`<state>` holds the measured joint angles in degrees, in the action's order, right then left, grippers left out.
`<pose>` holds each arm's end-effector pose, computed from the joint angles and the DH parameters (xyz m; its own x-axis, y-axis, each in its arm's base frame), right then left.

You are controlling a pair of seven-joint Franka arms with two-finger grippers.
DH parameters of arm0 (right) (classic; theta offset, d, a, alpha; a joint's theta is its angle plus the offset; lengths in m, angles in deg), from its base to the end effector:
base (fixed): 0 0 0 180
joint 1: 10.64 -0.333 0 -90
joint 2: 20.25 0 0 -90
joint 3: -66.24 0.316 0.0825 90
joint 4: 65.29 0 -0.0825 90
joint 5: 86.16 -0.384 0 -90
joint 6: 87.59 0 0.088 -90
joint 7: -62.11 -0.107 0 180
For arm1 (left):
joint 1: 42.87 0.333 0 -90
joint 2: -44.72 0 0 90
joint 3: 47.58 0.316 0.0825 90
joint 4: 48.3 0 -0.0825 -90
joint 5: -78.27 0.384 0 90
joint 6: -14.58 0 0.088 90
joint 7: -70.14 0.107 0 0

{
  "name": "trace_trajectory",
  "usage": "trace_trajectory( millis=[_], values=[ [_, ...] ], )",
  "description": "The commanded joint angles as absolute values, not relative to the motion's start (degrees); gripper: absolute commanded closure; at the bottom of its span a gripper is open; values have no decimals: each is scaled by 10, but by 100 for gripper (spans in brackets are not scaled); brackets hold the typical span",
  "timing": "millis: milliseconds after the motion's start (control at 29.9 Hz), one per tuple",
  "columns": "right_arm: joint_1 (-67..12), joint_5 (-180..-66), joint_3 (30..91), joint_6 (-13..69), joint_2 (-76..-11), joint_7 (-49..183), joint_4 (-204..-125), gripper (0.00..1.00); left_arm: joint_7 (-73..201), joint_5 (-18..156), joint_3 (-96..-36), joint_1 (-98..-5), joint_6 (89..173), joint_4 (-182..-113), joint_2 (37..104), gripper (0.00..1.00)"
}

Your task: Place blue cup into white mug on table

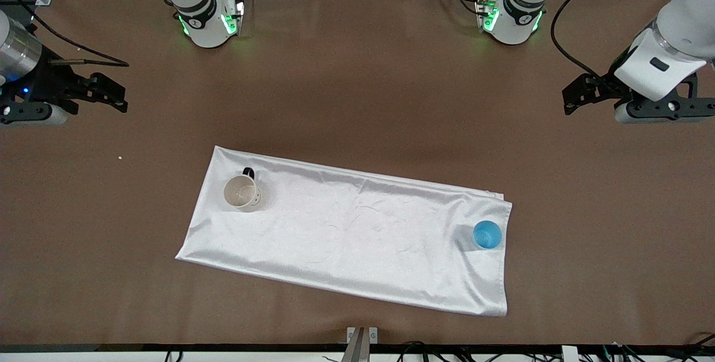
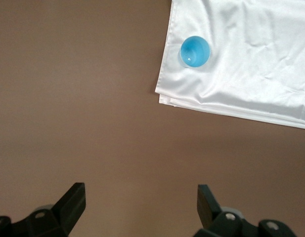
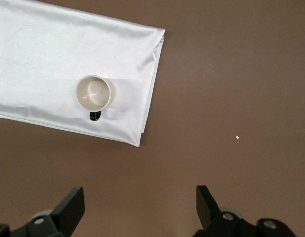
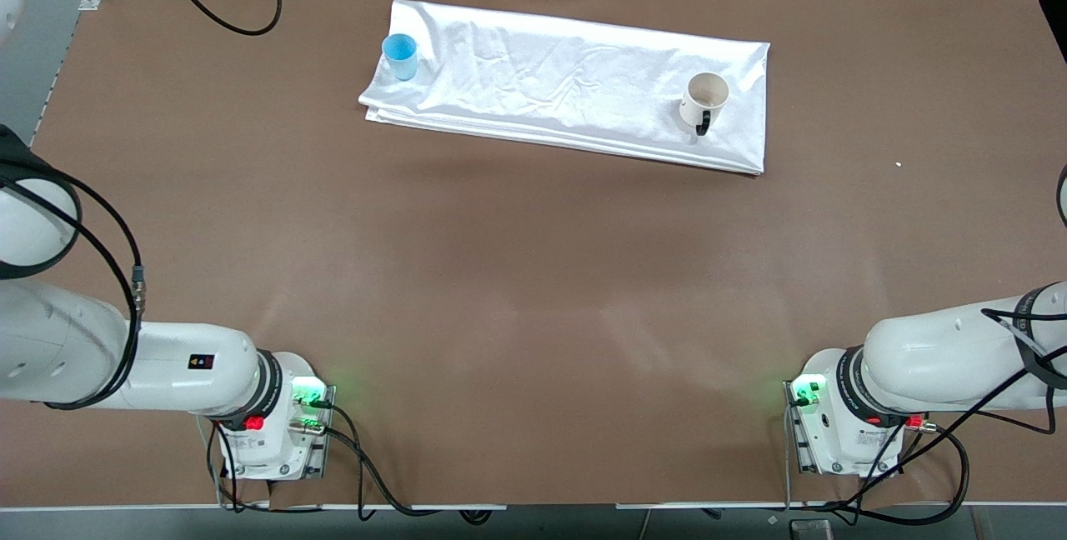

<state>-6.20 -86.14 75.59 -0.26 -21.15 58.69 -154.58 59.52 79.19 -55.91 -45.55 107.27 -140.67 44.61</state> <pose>0.5522 0.0467 0.6177 0.9984 0.0260 -0.0497 0.0261 -0.9997 0.0008 0.5477 -0.1050 0.6101 0.9999 -0.0076 0.0104 -0.0074 -0.9999 -0.0147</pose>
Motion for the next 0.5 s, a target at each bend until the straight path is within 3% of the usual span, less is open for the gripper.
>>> trace_trajectory(
  millis=[0,468],
  values=[
    [-52,-872,759,-10,-210,596,-1541,0,601,785,-563,-449,1062,-1395,450,0],
    [-47,-872,759,-10,-213,597,-1546,0,559,769,-561,-450,1062,-1395,450,0]
  ],
)
